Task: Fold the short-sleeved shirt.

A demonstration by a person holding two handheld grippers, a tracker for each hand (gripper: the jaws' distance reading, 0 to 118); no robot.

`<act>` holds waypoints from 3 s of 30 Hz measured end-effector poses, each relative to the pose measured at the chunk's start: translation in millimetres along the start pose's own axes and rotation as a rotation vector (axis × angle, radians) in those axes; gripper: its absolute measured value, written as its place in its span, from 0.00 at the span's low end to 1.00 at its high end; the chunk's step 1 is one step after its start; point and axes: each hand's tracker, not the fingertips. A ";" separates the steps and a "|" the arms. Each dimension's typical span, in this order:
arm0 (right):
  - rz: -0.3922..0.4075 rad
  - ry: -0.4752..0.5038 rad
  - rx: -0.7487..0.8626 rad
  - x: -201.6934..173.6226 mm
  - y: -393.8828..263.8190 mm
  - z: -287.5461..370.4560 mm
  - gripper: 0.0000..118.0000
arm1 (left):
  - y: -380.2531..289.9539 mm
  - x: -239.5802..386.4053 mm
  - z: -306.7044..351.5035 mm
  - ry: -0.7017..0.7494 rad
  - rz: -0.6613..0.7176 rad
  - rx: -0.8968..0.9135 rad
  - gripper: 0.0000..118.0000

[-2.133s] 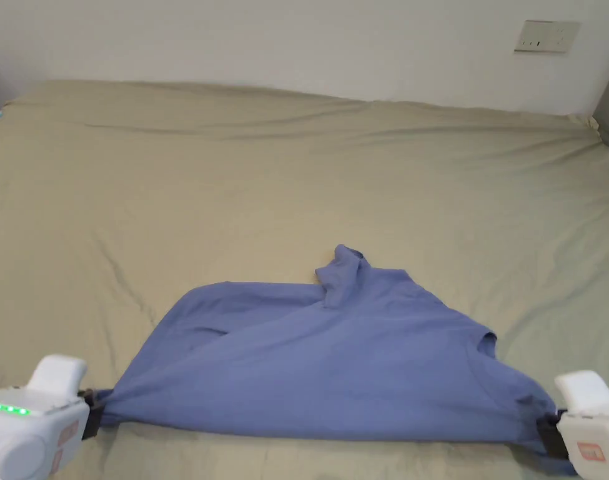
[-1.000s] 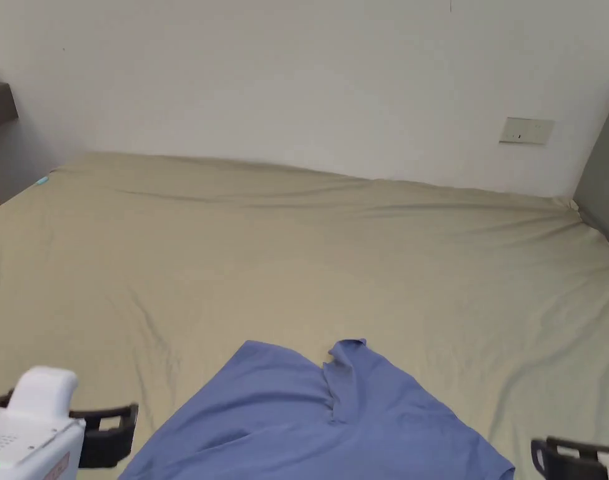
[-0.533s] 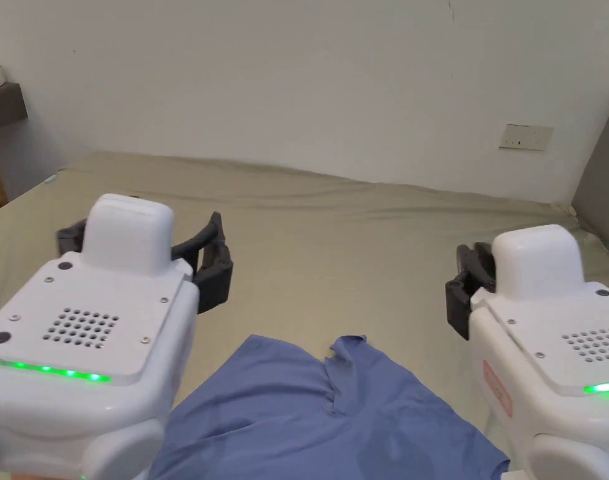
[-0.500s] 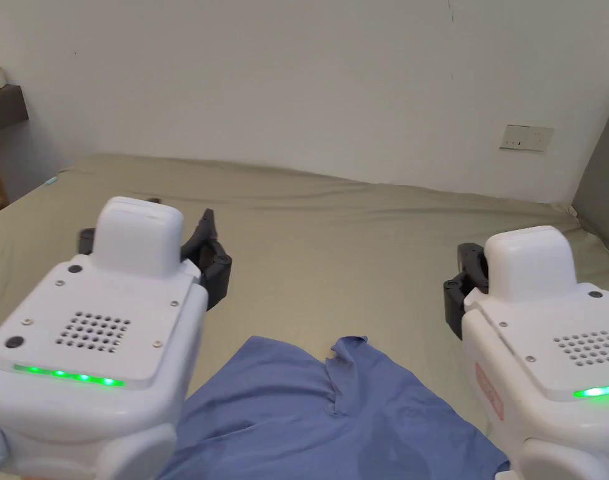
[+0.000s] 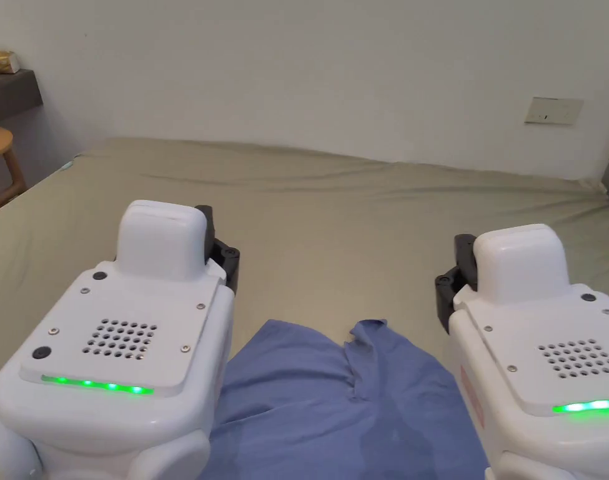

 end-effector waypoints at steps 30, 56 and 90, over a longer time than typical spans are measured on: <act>0.057 0.056 -0.331 28.1 -87.4 -73.4 0.02 | -314.3 -135.3 -52.0 0.204 0.224 -1.006 0.75; 0.131 0.293 -1.006 49.2 -289.6 -354.8 0.87 | -250.8 -99.9 -31.6 0.048 0.008 -0.874 0.06; -0.007 0.025 -0.216 181.1 -1.4 -77.3 0.02 | -28.4 -113.4 -46.2 -0.012 -0.034 -0.302 0.06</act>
